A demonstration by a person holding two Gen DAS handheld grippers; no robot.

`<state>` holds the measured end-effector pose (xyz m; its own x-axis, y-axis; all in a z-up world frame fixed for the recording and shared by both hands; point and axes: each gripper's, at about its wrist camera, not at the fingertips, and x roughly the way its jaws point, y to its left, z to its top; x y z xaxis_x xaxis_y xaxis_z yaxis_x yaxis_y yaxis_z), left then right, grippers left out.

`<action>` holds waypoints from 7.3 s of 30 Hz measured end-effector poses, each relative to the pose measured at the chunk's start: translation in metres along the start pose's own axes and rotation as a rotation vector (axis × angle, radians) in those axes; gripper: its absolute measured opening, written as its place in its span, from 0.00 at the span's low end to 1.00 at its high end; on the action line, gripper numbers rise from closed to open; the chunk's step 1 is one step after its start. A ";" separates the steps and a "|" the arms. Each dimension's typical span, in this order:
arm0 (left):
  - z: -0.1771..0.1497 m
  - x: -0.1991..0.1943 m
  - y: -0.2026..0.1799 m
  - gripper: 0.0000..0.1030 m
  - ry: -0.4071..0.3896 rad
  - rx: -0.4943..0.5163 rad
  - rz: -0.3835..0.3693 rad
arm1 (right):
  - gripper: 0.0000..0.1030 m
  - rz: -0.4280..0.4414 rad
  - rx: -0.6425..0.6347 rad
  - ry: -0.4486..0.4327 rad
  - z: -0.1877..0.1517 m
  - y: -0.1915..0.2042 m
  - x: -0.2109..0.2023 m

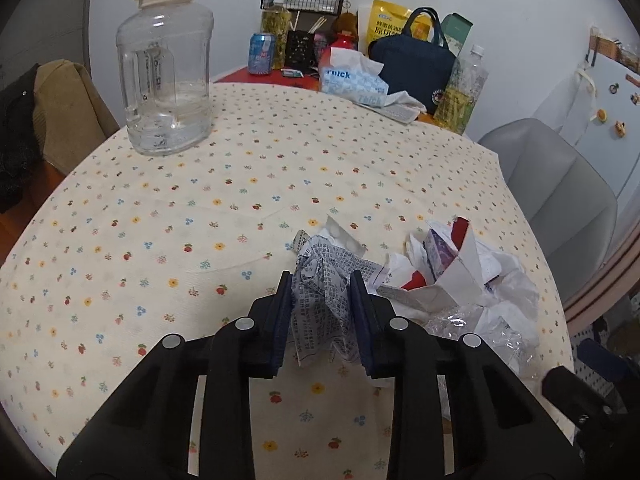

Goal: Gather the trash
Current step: 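Reach the left tool to the crumpled foil and close on it, then grasp the clear plastic bag with the right tool while the left holds foil, then carry both items to the bin and open both tools over it, then bring both tools back over the table toward the brown box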

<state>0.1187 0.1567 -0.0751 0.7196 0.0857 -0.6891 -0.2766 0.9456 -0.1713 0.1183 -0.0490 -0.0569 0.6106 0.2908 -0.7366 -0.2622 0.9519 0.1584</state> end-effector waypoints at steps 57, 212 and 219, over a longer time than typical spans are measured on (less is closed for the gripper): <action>-0.014 -0.086 -0.033 0.26 -0.117 0.088 -0.035 | 0.22 0.043 -0.028 -0.199 0.000 -0.003 -0.086; -0.040 -0.099 -0.107 0.94 -0.095 0.191 -0.080 | 0.93 -0.352 0.143 -0.282 -0.039 -0.116 -0.138; -0.043 -0.084 -0.081 0.93 -0.064 0.155 -0.036 | 0.93 -0.331 0.109 -0.246 -0.037 -0.101 -0.117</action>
<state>0.0532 0.0590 -0.0336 0.7677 0.0655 -0.6374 -0.1515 0.9851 -0.0812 0.0460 -0.1832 -0.0107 0.8120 -0.0308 -0.5828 0.0504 0.9986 0.0175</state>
